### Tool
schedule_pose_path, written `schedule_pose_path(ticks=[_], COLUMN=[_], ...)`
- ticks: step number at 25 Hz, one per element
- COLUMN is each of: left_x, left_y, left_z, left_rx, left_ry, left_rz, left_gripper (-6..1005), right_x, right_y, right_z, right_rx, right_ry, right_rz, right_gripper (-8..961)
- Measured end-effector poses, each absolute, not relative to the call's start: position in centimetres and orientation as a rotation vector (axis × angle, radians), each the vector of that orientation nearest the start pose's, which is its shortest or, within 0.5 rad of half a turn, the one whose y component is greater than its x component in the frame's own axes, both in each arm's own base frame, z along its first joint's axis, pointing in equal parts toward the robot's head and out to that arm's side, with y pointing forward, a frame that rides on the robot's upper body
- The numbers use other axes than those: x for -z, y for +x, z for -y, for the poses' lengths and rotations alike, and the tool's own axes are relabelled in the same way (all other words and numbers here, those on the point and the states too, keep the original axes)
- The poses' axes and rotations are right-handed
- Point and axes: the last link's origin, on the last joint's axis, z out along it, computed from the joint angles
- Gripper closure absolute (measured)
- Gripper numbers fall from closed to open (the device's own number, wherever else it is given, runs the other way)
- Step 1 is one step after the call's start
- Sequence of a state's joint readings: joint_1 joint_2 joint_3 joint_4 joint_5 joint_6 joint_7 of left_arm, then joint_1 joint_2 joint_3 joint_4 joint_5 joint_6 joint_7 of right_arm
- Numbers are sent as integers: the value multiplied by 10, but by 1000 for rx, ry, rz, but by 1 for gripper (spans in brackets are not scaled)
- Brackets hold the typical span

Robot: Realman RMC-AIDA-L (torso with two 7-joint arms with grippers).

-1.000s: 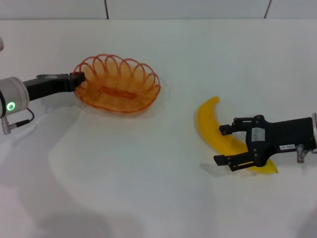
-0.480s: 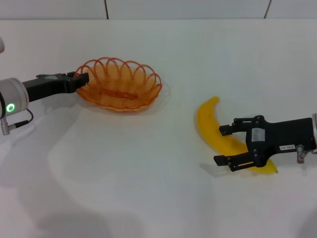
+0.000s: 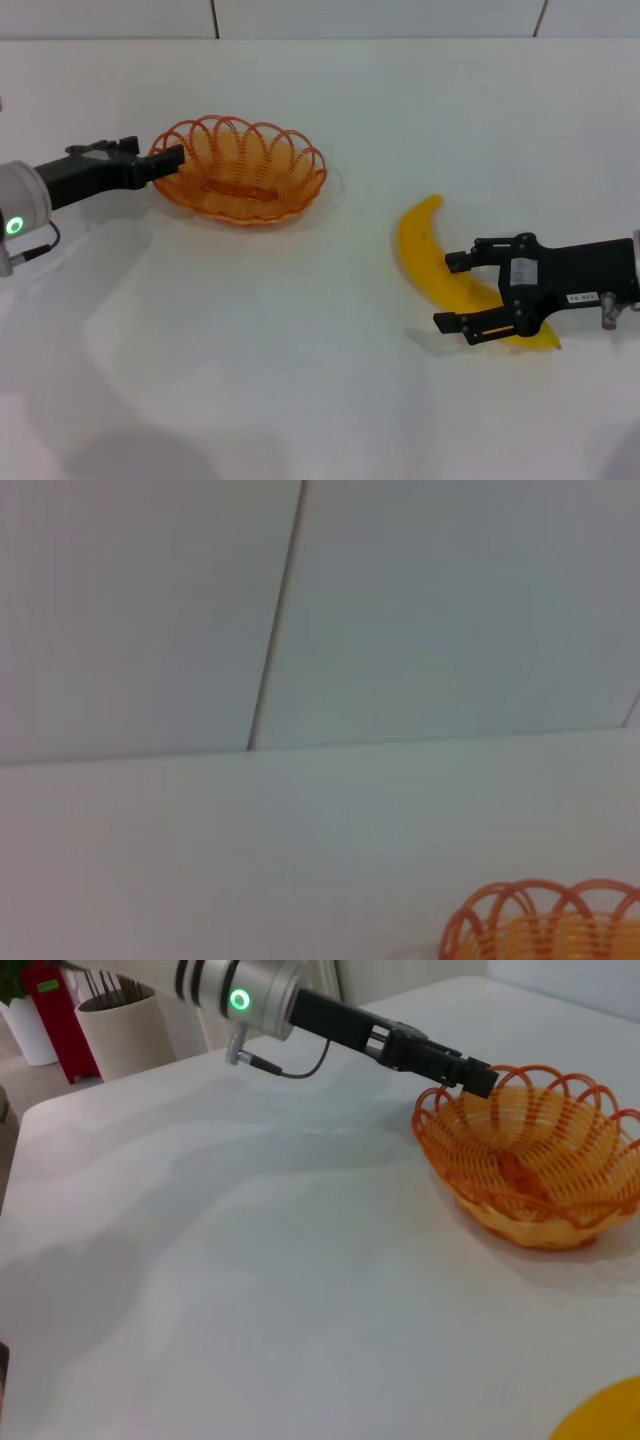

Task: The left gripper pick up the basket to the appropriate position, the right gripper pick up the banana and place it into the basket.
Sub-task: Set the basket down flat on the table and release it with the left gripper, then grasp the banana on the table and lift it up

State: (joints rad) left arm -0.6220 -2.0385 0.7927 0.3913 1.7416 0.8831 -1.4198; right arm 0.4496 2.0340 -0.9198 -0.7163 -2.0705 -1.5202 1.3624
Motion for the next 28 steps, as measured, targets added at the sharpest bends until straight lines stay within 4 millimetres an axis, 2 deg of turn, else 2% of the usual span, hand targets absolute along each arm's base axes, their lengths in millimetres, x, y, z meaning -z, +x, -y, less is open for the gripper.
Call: schedule_pose_path(ticks=[2,8,12,17,24,28], left_x=[11,6,3,2,-10,-16], left_y=[-305,-307,-313,-321,-333,-337], left_z=[-395,-385,-376,-354,-324,-315], left_rx=[510,555,563,585,633,636], left_ry=[-2197,-2226,-2231,-2255,-2324,-2360], left_rz=[943,862,784,682,633,626], left_gripper=[266,221,224,227,229,229], right_x=[7,7,7,6,3,-1], right_y=[292,292,289,280,275,268], right_z=[-306,-306,-306,-307,-309,-308], right_rx=[-350,-355,-382,-441,-449,-421], right_ry=[-2898,-2894,-2894,-2899,-2888,-2882], right_rz=[-542,-541,-537,-502,-486,-471], right_gripper=[73,73,73,74,74,74])
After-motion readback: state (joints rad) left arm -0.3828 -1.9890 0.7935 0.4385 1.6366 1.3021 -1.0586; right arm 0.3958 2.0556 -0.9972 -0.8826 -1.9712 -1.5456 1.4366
